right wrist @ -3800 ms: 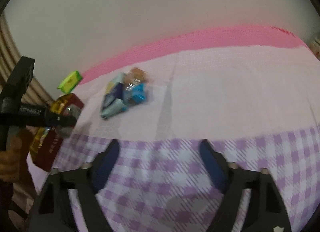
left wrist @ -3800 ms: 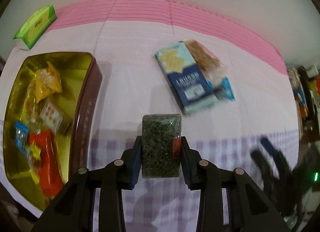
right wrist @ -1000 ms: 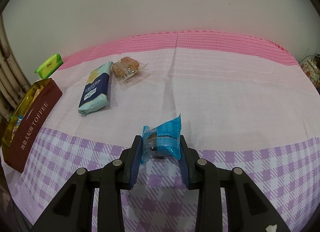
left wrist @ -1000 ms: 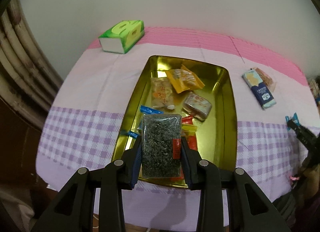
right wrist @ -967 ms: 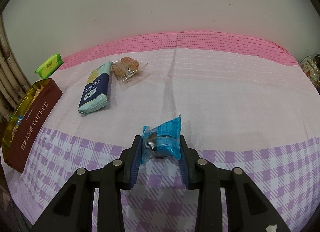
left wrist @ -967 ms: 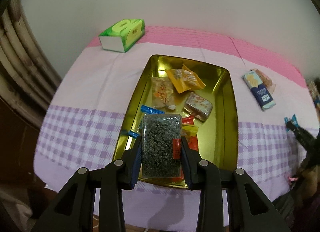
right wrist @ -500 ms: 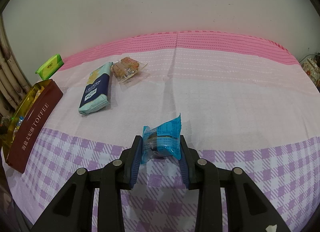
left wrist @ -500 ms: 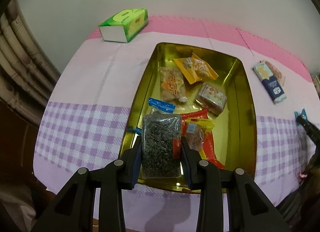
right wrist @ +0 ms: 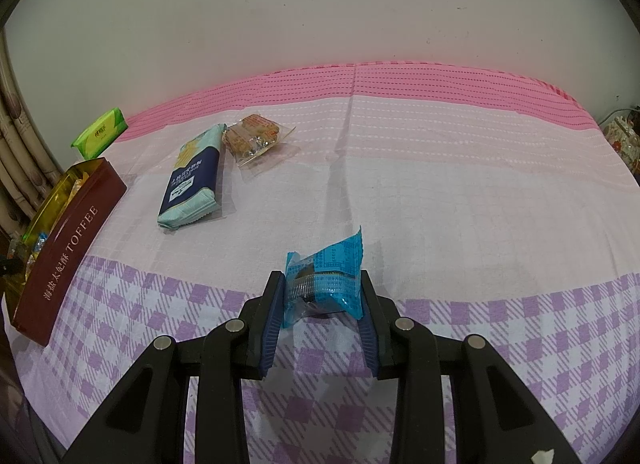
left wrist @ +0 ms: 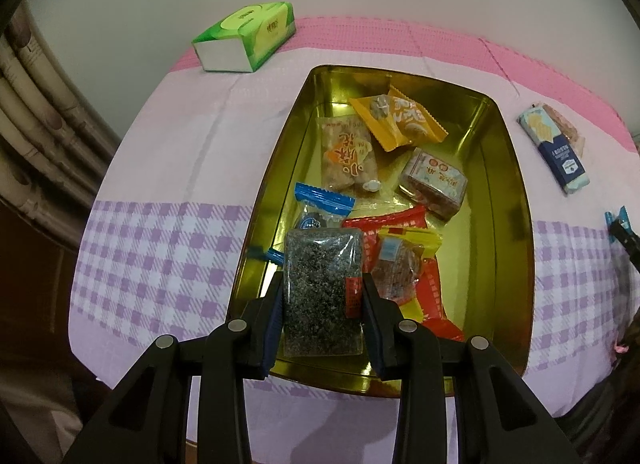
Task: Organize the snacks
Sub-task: 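Carry the seaweed block into the gold tin and open the left tool, then lower the blue-wrapped candy into the gold tin and open the right tool, then move the open left tool toward the blue soda cracker packet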
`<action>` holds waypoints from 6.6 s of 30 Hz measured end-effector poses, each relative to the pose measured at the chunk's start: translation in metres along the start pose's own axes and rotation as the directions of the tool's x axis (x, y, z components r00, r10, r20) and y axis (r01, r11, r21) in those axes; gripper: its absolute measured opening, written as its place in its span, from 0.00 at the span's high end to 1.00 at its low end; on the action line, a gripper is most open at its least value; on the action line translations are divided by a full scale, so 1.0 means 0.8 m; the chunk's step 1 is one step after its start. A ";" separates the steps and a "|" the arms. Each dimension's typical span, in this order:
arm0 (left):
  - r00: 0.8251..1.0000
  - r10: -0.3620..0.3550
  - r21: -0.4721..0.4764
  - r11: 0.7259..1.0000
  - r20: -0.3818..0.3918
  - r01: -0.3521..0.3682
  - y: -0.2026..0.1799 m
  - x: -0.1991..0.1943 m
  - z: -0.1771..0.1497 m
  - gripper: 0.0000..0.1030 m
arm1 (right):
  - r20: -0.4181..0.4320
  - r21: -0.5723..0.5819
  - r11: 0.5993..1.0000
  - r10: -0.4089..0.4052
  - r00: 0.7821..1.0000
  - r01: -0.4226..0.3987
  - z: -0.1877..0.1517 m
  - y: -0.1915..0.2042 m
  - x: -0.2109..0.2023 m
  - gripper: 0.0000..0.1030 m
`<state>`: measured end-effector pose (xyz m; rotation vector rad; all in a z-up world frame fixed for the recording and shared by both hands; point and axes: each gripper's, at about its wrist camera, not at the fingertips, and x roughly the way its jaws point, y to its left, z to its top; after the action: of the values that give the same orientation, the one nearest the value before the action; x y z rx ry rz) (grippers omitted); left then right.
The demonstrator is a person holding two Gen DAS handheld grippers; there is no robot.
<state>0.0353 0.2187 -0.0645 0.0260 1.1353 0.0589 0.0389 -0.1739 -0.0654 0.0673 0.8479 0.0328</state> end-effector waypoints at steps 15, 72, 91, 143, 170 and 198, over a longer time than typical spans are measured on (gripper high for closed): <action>0.999 0.044 0.012 0.999 -0.001 -0.043 -0.003 0.001 0.000 0.64 | 0.001 0.002 1.000 0.000 1.000 0.000 0.000 0.000 0.000 0.68; 0.988 0.114 -0.072 0.992 0.106 -0.106 0.012 -0.038 0.008 0.64 | 0.054 -0.224 0.940 0.277 0.959 -0.259 0.030 0.197 -0.104 0.69; 0.985 0.129 -0.065 0.990 0.111 -0.122 0.008 -0.040 0.008 0.56 | -0.074 -0.355 0.878 0.315 0.946 -0.320 0.082 0.338 0.003 0.68; 0.983 0.140 -0.028 0.990 0.119 -0.138 -0.005 -0.042 0.006 0.49 | 0.040 -0.252 0.941 0.242 0.970 -0.224 0.043 0.233 -0.039 0.27; 0.959 0.192 0.153 0.962 0.210 -0.227 -0.085 -0.063 -0.006 0.30 | 0.011 0.106 0.991 -0.089 0.996 0.087 -0.001 -0.058 -0.034 0.13; 0.923 -0.330 0.102 0.930 -0.196 0.354 -0.315 0.029 0.171 0.27 | 0.062 0.134 0.988 0.073 0.995 -0.081 -0.003 -0.078 -0.036 0.09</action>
<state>0.1775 -0.0297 -0.0410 -0.0584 1.3051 -0.3360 0.0185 -0.2376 -0.0500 0.2284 0.7901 0.0454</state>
